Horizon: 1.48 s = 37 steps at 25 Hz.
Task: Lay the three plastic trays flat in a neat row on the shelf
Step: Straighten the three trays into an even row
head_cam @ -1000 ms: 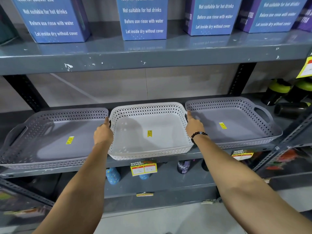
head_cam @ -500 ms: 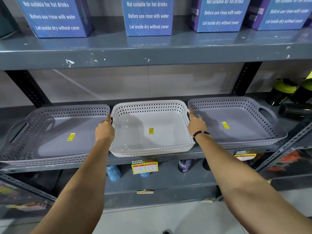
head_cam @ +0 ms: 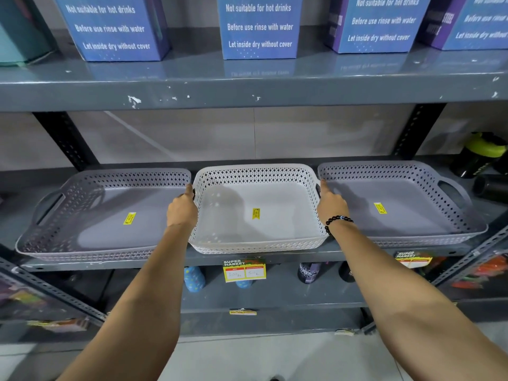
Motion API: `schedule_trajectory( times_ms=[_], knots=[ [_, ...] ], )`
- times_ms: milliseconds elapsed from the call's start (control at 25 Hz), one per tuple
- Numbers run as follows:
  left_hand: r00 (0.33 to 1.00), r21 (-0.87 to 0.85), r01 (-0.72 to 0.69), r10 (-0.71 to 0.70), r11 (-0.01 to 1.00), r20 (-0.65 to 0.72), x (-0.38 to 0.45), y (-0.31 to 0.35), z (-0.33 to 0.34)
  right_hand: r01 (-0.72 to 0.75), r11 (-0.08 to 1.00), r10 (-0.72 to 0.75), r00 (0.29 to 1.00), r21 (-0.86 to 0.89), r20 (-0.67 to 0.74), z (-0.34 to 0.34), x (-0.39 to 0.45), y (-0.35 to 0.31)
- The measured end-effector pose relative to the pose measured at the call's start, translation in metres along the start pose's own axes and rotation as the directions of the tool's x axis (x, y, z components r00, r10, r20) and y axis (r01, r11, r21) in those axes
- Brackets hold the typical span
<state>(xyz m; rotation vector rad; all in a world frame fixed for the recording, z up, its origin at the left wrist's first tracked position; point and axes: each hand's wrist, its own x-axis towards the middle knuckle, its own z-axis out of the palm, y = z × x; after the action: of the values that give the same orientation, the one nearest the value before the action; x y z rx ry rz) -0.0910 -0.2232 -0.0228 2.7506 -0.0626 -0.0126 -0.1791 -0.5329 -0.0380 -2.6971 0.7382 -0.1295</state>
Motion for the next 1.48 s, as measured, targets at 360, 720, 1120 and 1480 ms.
schedule_trajectory(
  times_ms=[360,720,1120,1480],
  knots=[
    [1.0,0.008,-0.008,0.008,1.0,-0.003,0.0032,0.0003,0.0,0.006,1.0,-0.006,1.0,0.008,0.003,-0.0005,0.0017,-0.0005],
    [0.999,-0.002,0.021,-0.021,1.0,-0.028,0.0062,-0.0002,0.0058,0.018,1.0,-0.018,1.0,-0.007,0.009,-0.005,-0.0007,-0.0034],
    [0.998,-0.026,0.062,-0.063,0.998,-0.031,0.0035,0.0013,0.0055,0.019,1.0,-0.019,0.999,-0.011,0.033,-0.0077,-0.0023,-0.0044],
    [0.998,-0.023,0.054,-0.055,0.998,-0.032,0.0035,0.0,0.0056,-0.003,1.0,0.002,1.0,0.014,0.031,-0.0074,-0.0029,-0.0058]
  ],
)
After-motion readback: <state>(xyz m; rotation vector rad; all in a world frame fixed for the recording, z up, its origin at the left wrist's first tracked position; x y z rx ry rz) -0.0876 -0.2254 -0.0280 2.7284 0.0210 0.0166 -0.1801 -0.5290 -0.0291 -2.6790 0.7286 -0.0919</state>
